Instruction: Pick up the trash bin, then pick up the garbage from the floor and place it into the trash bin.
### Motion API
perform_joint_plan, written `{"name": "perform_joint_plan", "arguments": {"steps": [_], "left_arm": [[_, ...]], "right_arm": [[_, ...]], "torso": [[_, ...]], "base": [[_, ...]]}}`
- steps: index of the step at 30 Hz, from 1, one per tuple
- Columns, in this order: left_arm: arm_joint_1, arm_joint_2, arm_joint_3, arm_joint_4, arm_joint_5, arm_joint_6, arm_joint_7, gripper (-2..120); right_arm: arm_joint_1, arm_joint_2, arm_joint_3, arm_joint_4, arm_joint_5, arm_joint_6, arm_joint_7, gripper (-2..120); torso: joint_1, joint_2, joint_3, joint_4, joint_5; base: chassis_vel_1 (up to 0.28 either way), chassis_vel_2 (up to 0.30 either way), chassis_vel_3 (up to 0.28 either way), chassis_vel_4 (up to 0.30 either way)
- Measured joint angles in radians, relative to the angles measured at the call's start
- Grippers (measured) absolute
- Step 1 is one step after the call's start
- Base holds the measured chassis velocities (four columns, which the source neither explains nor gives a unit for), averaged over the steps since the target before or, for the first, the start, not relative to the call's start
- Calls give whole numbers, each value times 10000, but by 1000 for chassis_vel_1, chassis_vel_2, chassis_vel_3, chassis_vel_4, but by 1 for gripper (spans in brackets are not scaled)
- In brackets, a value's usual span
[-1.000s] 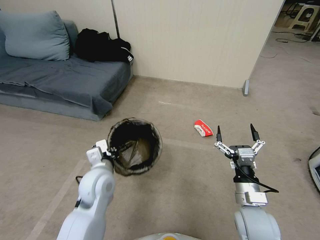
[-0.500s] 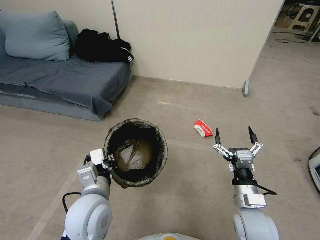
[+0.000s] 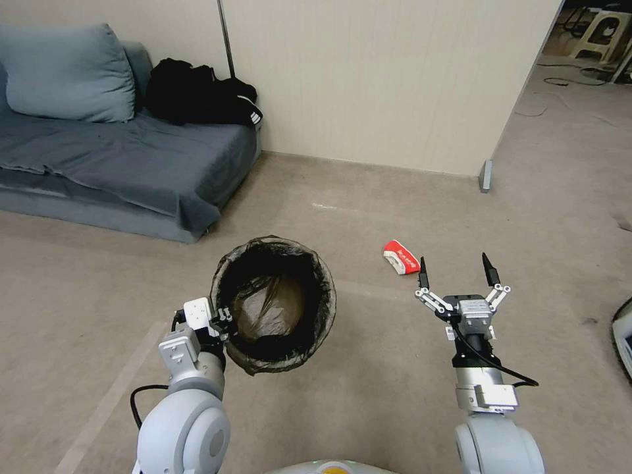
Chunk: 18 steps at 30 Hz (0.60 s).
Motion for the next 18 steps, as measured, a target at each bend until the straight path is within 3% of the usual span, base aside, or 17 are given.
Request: {"name": "perform_joint_plan", "arguments": {"steps": [18], "left_arm": [[45, -117, 11, 57, 92, -55, 70, 1]], "right_arm": [[65, -23, 6, -37, 19, 89, -111, 100]], "torso": [[0, 0, 1, -1, 0]], "base": [[-142, 144, 135, -141]]}}
